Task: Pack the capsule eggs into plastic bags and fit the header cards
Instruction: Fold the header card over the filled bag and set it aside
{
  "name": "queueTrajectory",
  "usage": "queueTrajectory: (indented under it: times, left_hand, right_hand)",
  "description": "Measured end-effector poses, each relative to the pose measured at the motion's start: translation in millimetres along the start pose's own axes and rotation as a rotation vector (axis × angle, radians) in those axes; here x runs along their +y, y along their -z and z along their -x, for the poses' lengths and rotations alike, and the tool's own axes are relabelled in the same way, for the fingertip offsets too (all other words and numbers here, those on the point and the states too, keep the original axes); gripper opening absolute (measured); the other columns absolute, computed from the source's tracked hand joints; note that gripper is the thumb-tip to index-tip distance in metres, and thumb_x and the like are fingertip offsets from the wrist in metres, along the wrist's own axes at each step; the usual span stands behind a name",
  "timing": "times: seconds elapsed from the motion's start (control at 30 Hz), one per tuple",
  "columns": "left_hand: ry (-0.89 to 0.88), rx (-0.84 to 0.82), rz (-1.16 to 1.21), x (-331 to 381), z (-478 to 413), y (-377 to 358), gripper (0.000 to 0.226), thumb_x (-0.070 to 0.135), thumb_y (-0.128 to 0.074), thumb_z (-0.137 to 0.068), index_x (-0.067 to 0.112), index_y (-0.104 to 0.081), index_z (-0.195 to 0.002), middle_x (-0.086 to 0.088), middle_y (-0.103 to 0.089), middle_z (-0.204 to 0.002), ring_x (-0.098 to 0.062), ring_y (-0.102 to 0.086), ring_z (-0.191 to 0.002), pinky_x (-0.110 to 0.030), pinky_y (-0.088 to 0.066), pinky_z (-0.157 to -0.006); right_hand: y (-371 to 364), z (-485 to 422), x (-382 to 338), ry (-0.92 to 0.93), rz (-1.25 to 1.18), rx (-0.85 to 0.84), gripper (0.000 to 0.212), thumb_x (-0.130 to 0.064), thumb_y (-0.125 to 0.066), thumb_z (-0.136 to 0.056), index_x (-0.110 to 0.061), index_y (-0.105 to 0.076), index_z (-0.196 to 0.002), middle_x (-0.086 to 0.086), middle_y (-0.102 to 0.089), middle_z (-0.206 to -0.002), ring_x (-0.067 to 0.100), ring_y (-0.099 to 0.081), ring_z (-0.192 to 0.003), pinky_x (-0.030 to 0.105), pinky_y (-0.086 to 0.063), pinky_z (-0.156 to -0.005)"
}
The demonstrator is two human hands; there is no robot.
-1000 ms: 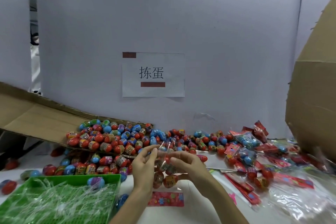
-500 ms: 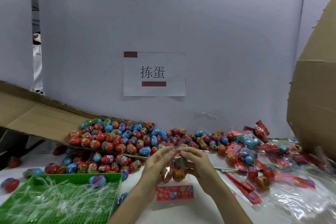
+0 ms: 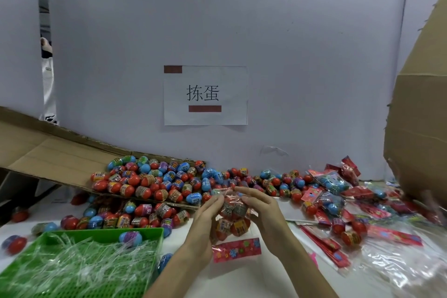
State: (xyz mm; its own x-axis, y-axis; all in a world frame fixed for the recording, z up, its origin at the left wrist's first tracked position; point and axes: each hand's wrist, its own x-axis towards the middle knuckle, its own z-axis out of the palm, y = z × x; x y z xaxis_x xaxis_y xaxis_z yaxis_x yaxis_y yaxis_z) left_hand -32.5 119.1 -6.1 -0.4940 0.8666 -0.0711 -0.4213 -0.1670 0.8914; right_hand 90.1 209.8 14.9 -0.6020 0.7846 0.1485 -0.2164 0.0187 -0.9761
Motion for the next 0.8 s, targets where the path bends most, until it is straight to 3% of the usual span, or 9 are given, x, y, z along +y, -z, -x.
queueTrajectory:
  times: [0.13,0.23,0.33,0.4,0.53,0.67,0.8]
  left_hand:
    - [-0.03,-0.054,-0.047,2,2,-3,0.044,0.056,-0.057,-0.096,0.031,-0.068,-0.131,-0.01,-0.073,-0.126,-0.032,-0.068,-0.119,-0.051,-0.057,-0.1]
    - [-0.087,-0.041,-0.054,4,2,-2,0.042,0.051,-0.06,-0.094,0.03,-0.068,-0.13,-0.005,-0.077,-0.118,-0.027,-0.072,-0.113,-0.039,-0.06,-0.081]
    - [-0.106,0.023,-0.021,4,-3,4,0.032,0.023,-0.069,-0.096,0.013,-0.067,-0.126,-0.01,-0.078,-0.112,-0.023,-0.076,-0.1,-0.035,-0.059,-0.071]
    - [-0.1,0.024,-0.032,5,-4,7,0.029,0.017,-0.07,-0.095,0.007,-0.068,-0.122,-0.013,-0.078,-0.112,-0.021,-0.076,-0.096,-0.029,-0.059,-0.066]
    - [-0.093,0.02,-0.045,4,-3,5,0.017,0.017,-0.07,-0.096,0.012,-0.07,-0.112,-0.01,-0.079,-0.104,-0.017,-0.077,-0.09,-0.026,-0.057,-0.064]
    - [-0.127,0.021,-0.013,6,-1,2,0.007,0.017,-0.062,-0.101,0.014,-0.064,-0.108,-0.01,-0.078,-0.108,-0.024,-0.073,-0.096,-0.039,-0.056,-0.073]
    - [-0.16,-0.004,-0.007,9,5,-1,0.013,0.022,-0.052,-0.107,0.023,-0.054,-0.094,-0.002,-0.078,-0.099,-0.02,-0.07,-0.086,-0.037,-0.054,-0.068]
  right_hand:
    - [1,-3,3,-0.007,-0.067,0.072,0.023,-0.015,-0.063,-0.097,-0.026,-0.081,-0.105,-0.002,-0.077,-0.111,0.019,-0.07,-0.107,0.036,-0.058,-0.09]
    - [5,-4,5,0.021,-0.146,0.137,0.023,-0.01,-0.066,-0.095,-0.017,-0.076,-0.114,0.005,-0.076,-0.111,0.026,-0.07,-0.107,0.044,-0.057,-0.095]
    - [10,-4,4,0.038,-0.171,0.201,0.02,-0.009,-0.071,-0.09,-0.006,-0.071,-0.11,0.013,-0.075,-0.105,0.031,-0.069,-0.102,0.044,-0.055,-0.092]
    - [10,-4,4,0.035,-0.167,0.206,0.021,-0.01,-0.074,-0.087,-0.002,-0.069,-0.105,0.011,-0.073,-0.095,0.032,-0.067,-0.098,0.043,-0.054,-0.088]
    - [8,-4,3,0.032,-0.146,0.183,0.019,-0.017,-0.075,-0.084,-0.008,-0.071,-0.099,0.003,-0.074,-0.09,0.029,-0.066,-0.1,0.038,-0.055,-0.085]
    - [6,-3,4,-0.023,-0.139,0.138,0.015,-0.014,-0.065,-0.096,-0.014,-0.078,-0.105,0.007,-0.076,-0.106,0.03,-0.066,-0.111,0.043,-0.056,-0.094]
    - [0,0,2,-0.02,-0.153,0.107,0.023,-0.012,-0.06,-0.1,-0.019,-0.081,-0.099,0.008,-0.076,-0.109,0.028,-0.067,-0.109,0.035,-0.056,-0.08]
